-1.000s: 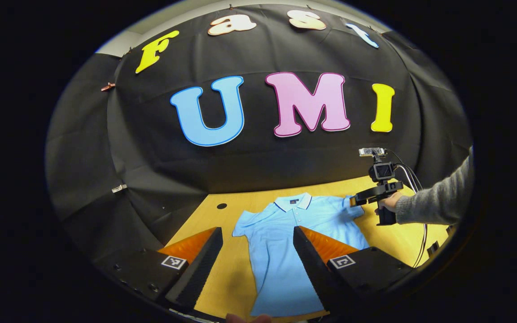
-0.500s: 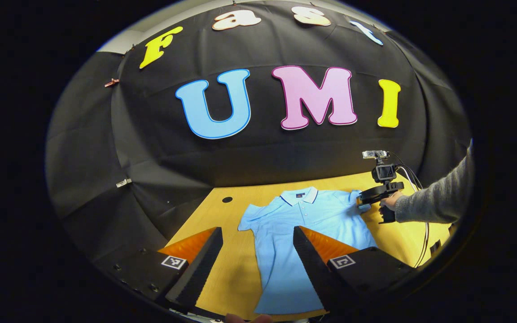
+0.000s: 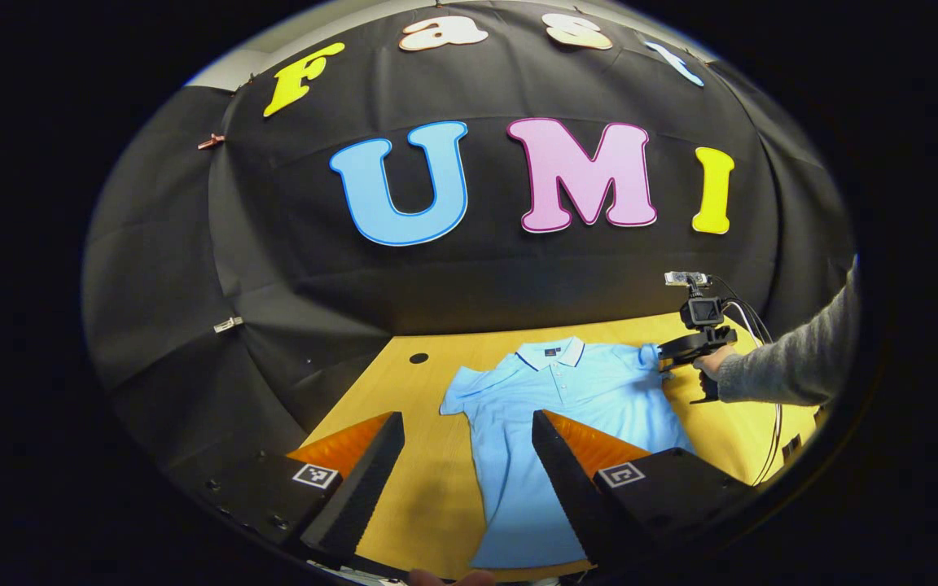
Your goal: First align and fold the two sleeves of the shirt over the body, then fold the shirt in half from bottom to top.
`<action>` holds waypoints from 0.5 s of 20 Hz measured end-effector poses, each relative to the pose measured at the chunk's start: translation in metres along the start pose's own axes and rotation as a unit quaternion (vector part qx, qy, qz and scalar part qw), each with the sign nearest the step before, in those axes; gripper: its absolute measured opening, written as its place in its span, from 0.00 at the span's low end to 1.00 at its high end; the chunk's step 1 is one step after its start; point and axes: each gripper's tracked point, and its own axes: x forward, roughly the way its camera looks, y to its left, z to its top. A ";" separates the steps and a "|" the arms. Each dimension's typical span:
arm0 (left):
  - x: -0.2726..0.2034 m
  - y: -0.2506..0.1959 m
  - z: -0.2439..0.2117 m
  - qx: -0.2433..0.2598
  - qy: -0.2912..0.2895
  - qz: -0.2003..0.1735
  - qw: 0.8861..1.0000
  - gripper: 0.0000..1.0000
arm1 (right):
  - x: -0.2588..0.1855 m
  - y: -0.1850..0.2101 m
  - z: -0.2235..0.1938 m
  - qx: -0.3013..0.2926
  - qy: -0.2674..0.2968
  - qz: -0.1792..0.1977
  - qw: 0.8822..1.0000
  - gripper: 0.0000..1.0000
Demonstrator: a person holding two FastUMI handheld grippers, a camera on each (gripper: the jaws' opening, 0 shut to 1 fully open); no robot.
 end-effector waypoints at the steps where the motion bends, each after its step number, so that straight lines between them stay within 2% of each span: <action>1: -0.001 0.002 -0.001 -0.003 -0.001 -0.001 1.000 1.00 | -0.006 0.002 0.009 -0.005 -0.015 0.001 1.000 0.05; 6: -0.002 0.015 -0.006 -0.010 -0.004 -0.004 1.000 1.00 | -0.042 0.042 0.041 -0.043 -0.066 0.026 0.997 0.05; 10: -0.007 0.028 -0.008 -0.016 -0.009 -0.002 1.000 1.00 | -0.066 0.097 0.049 -0.084 -0.087 0.066 0.990 0.05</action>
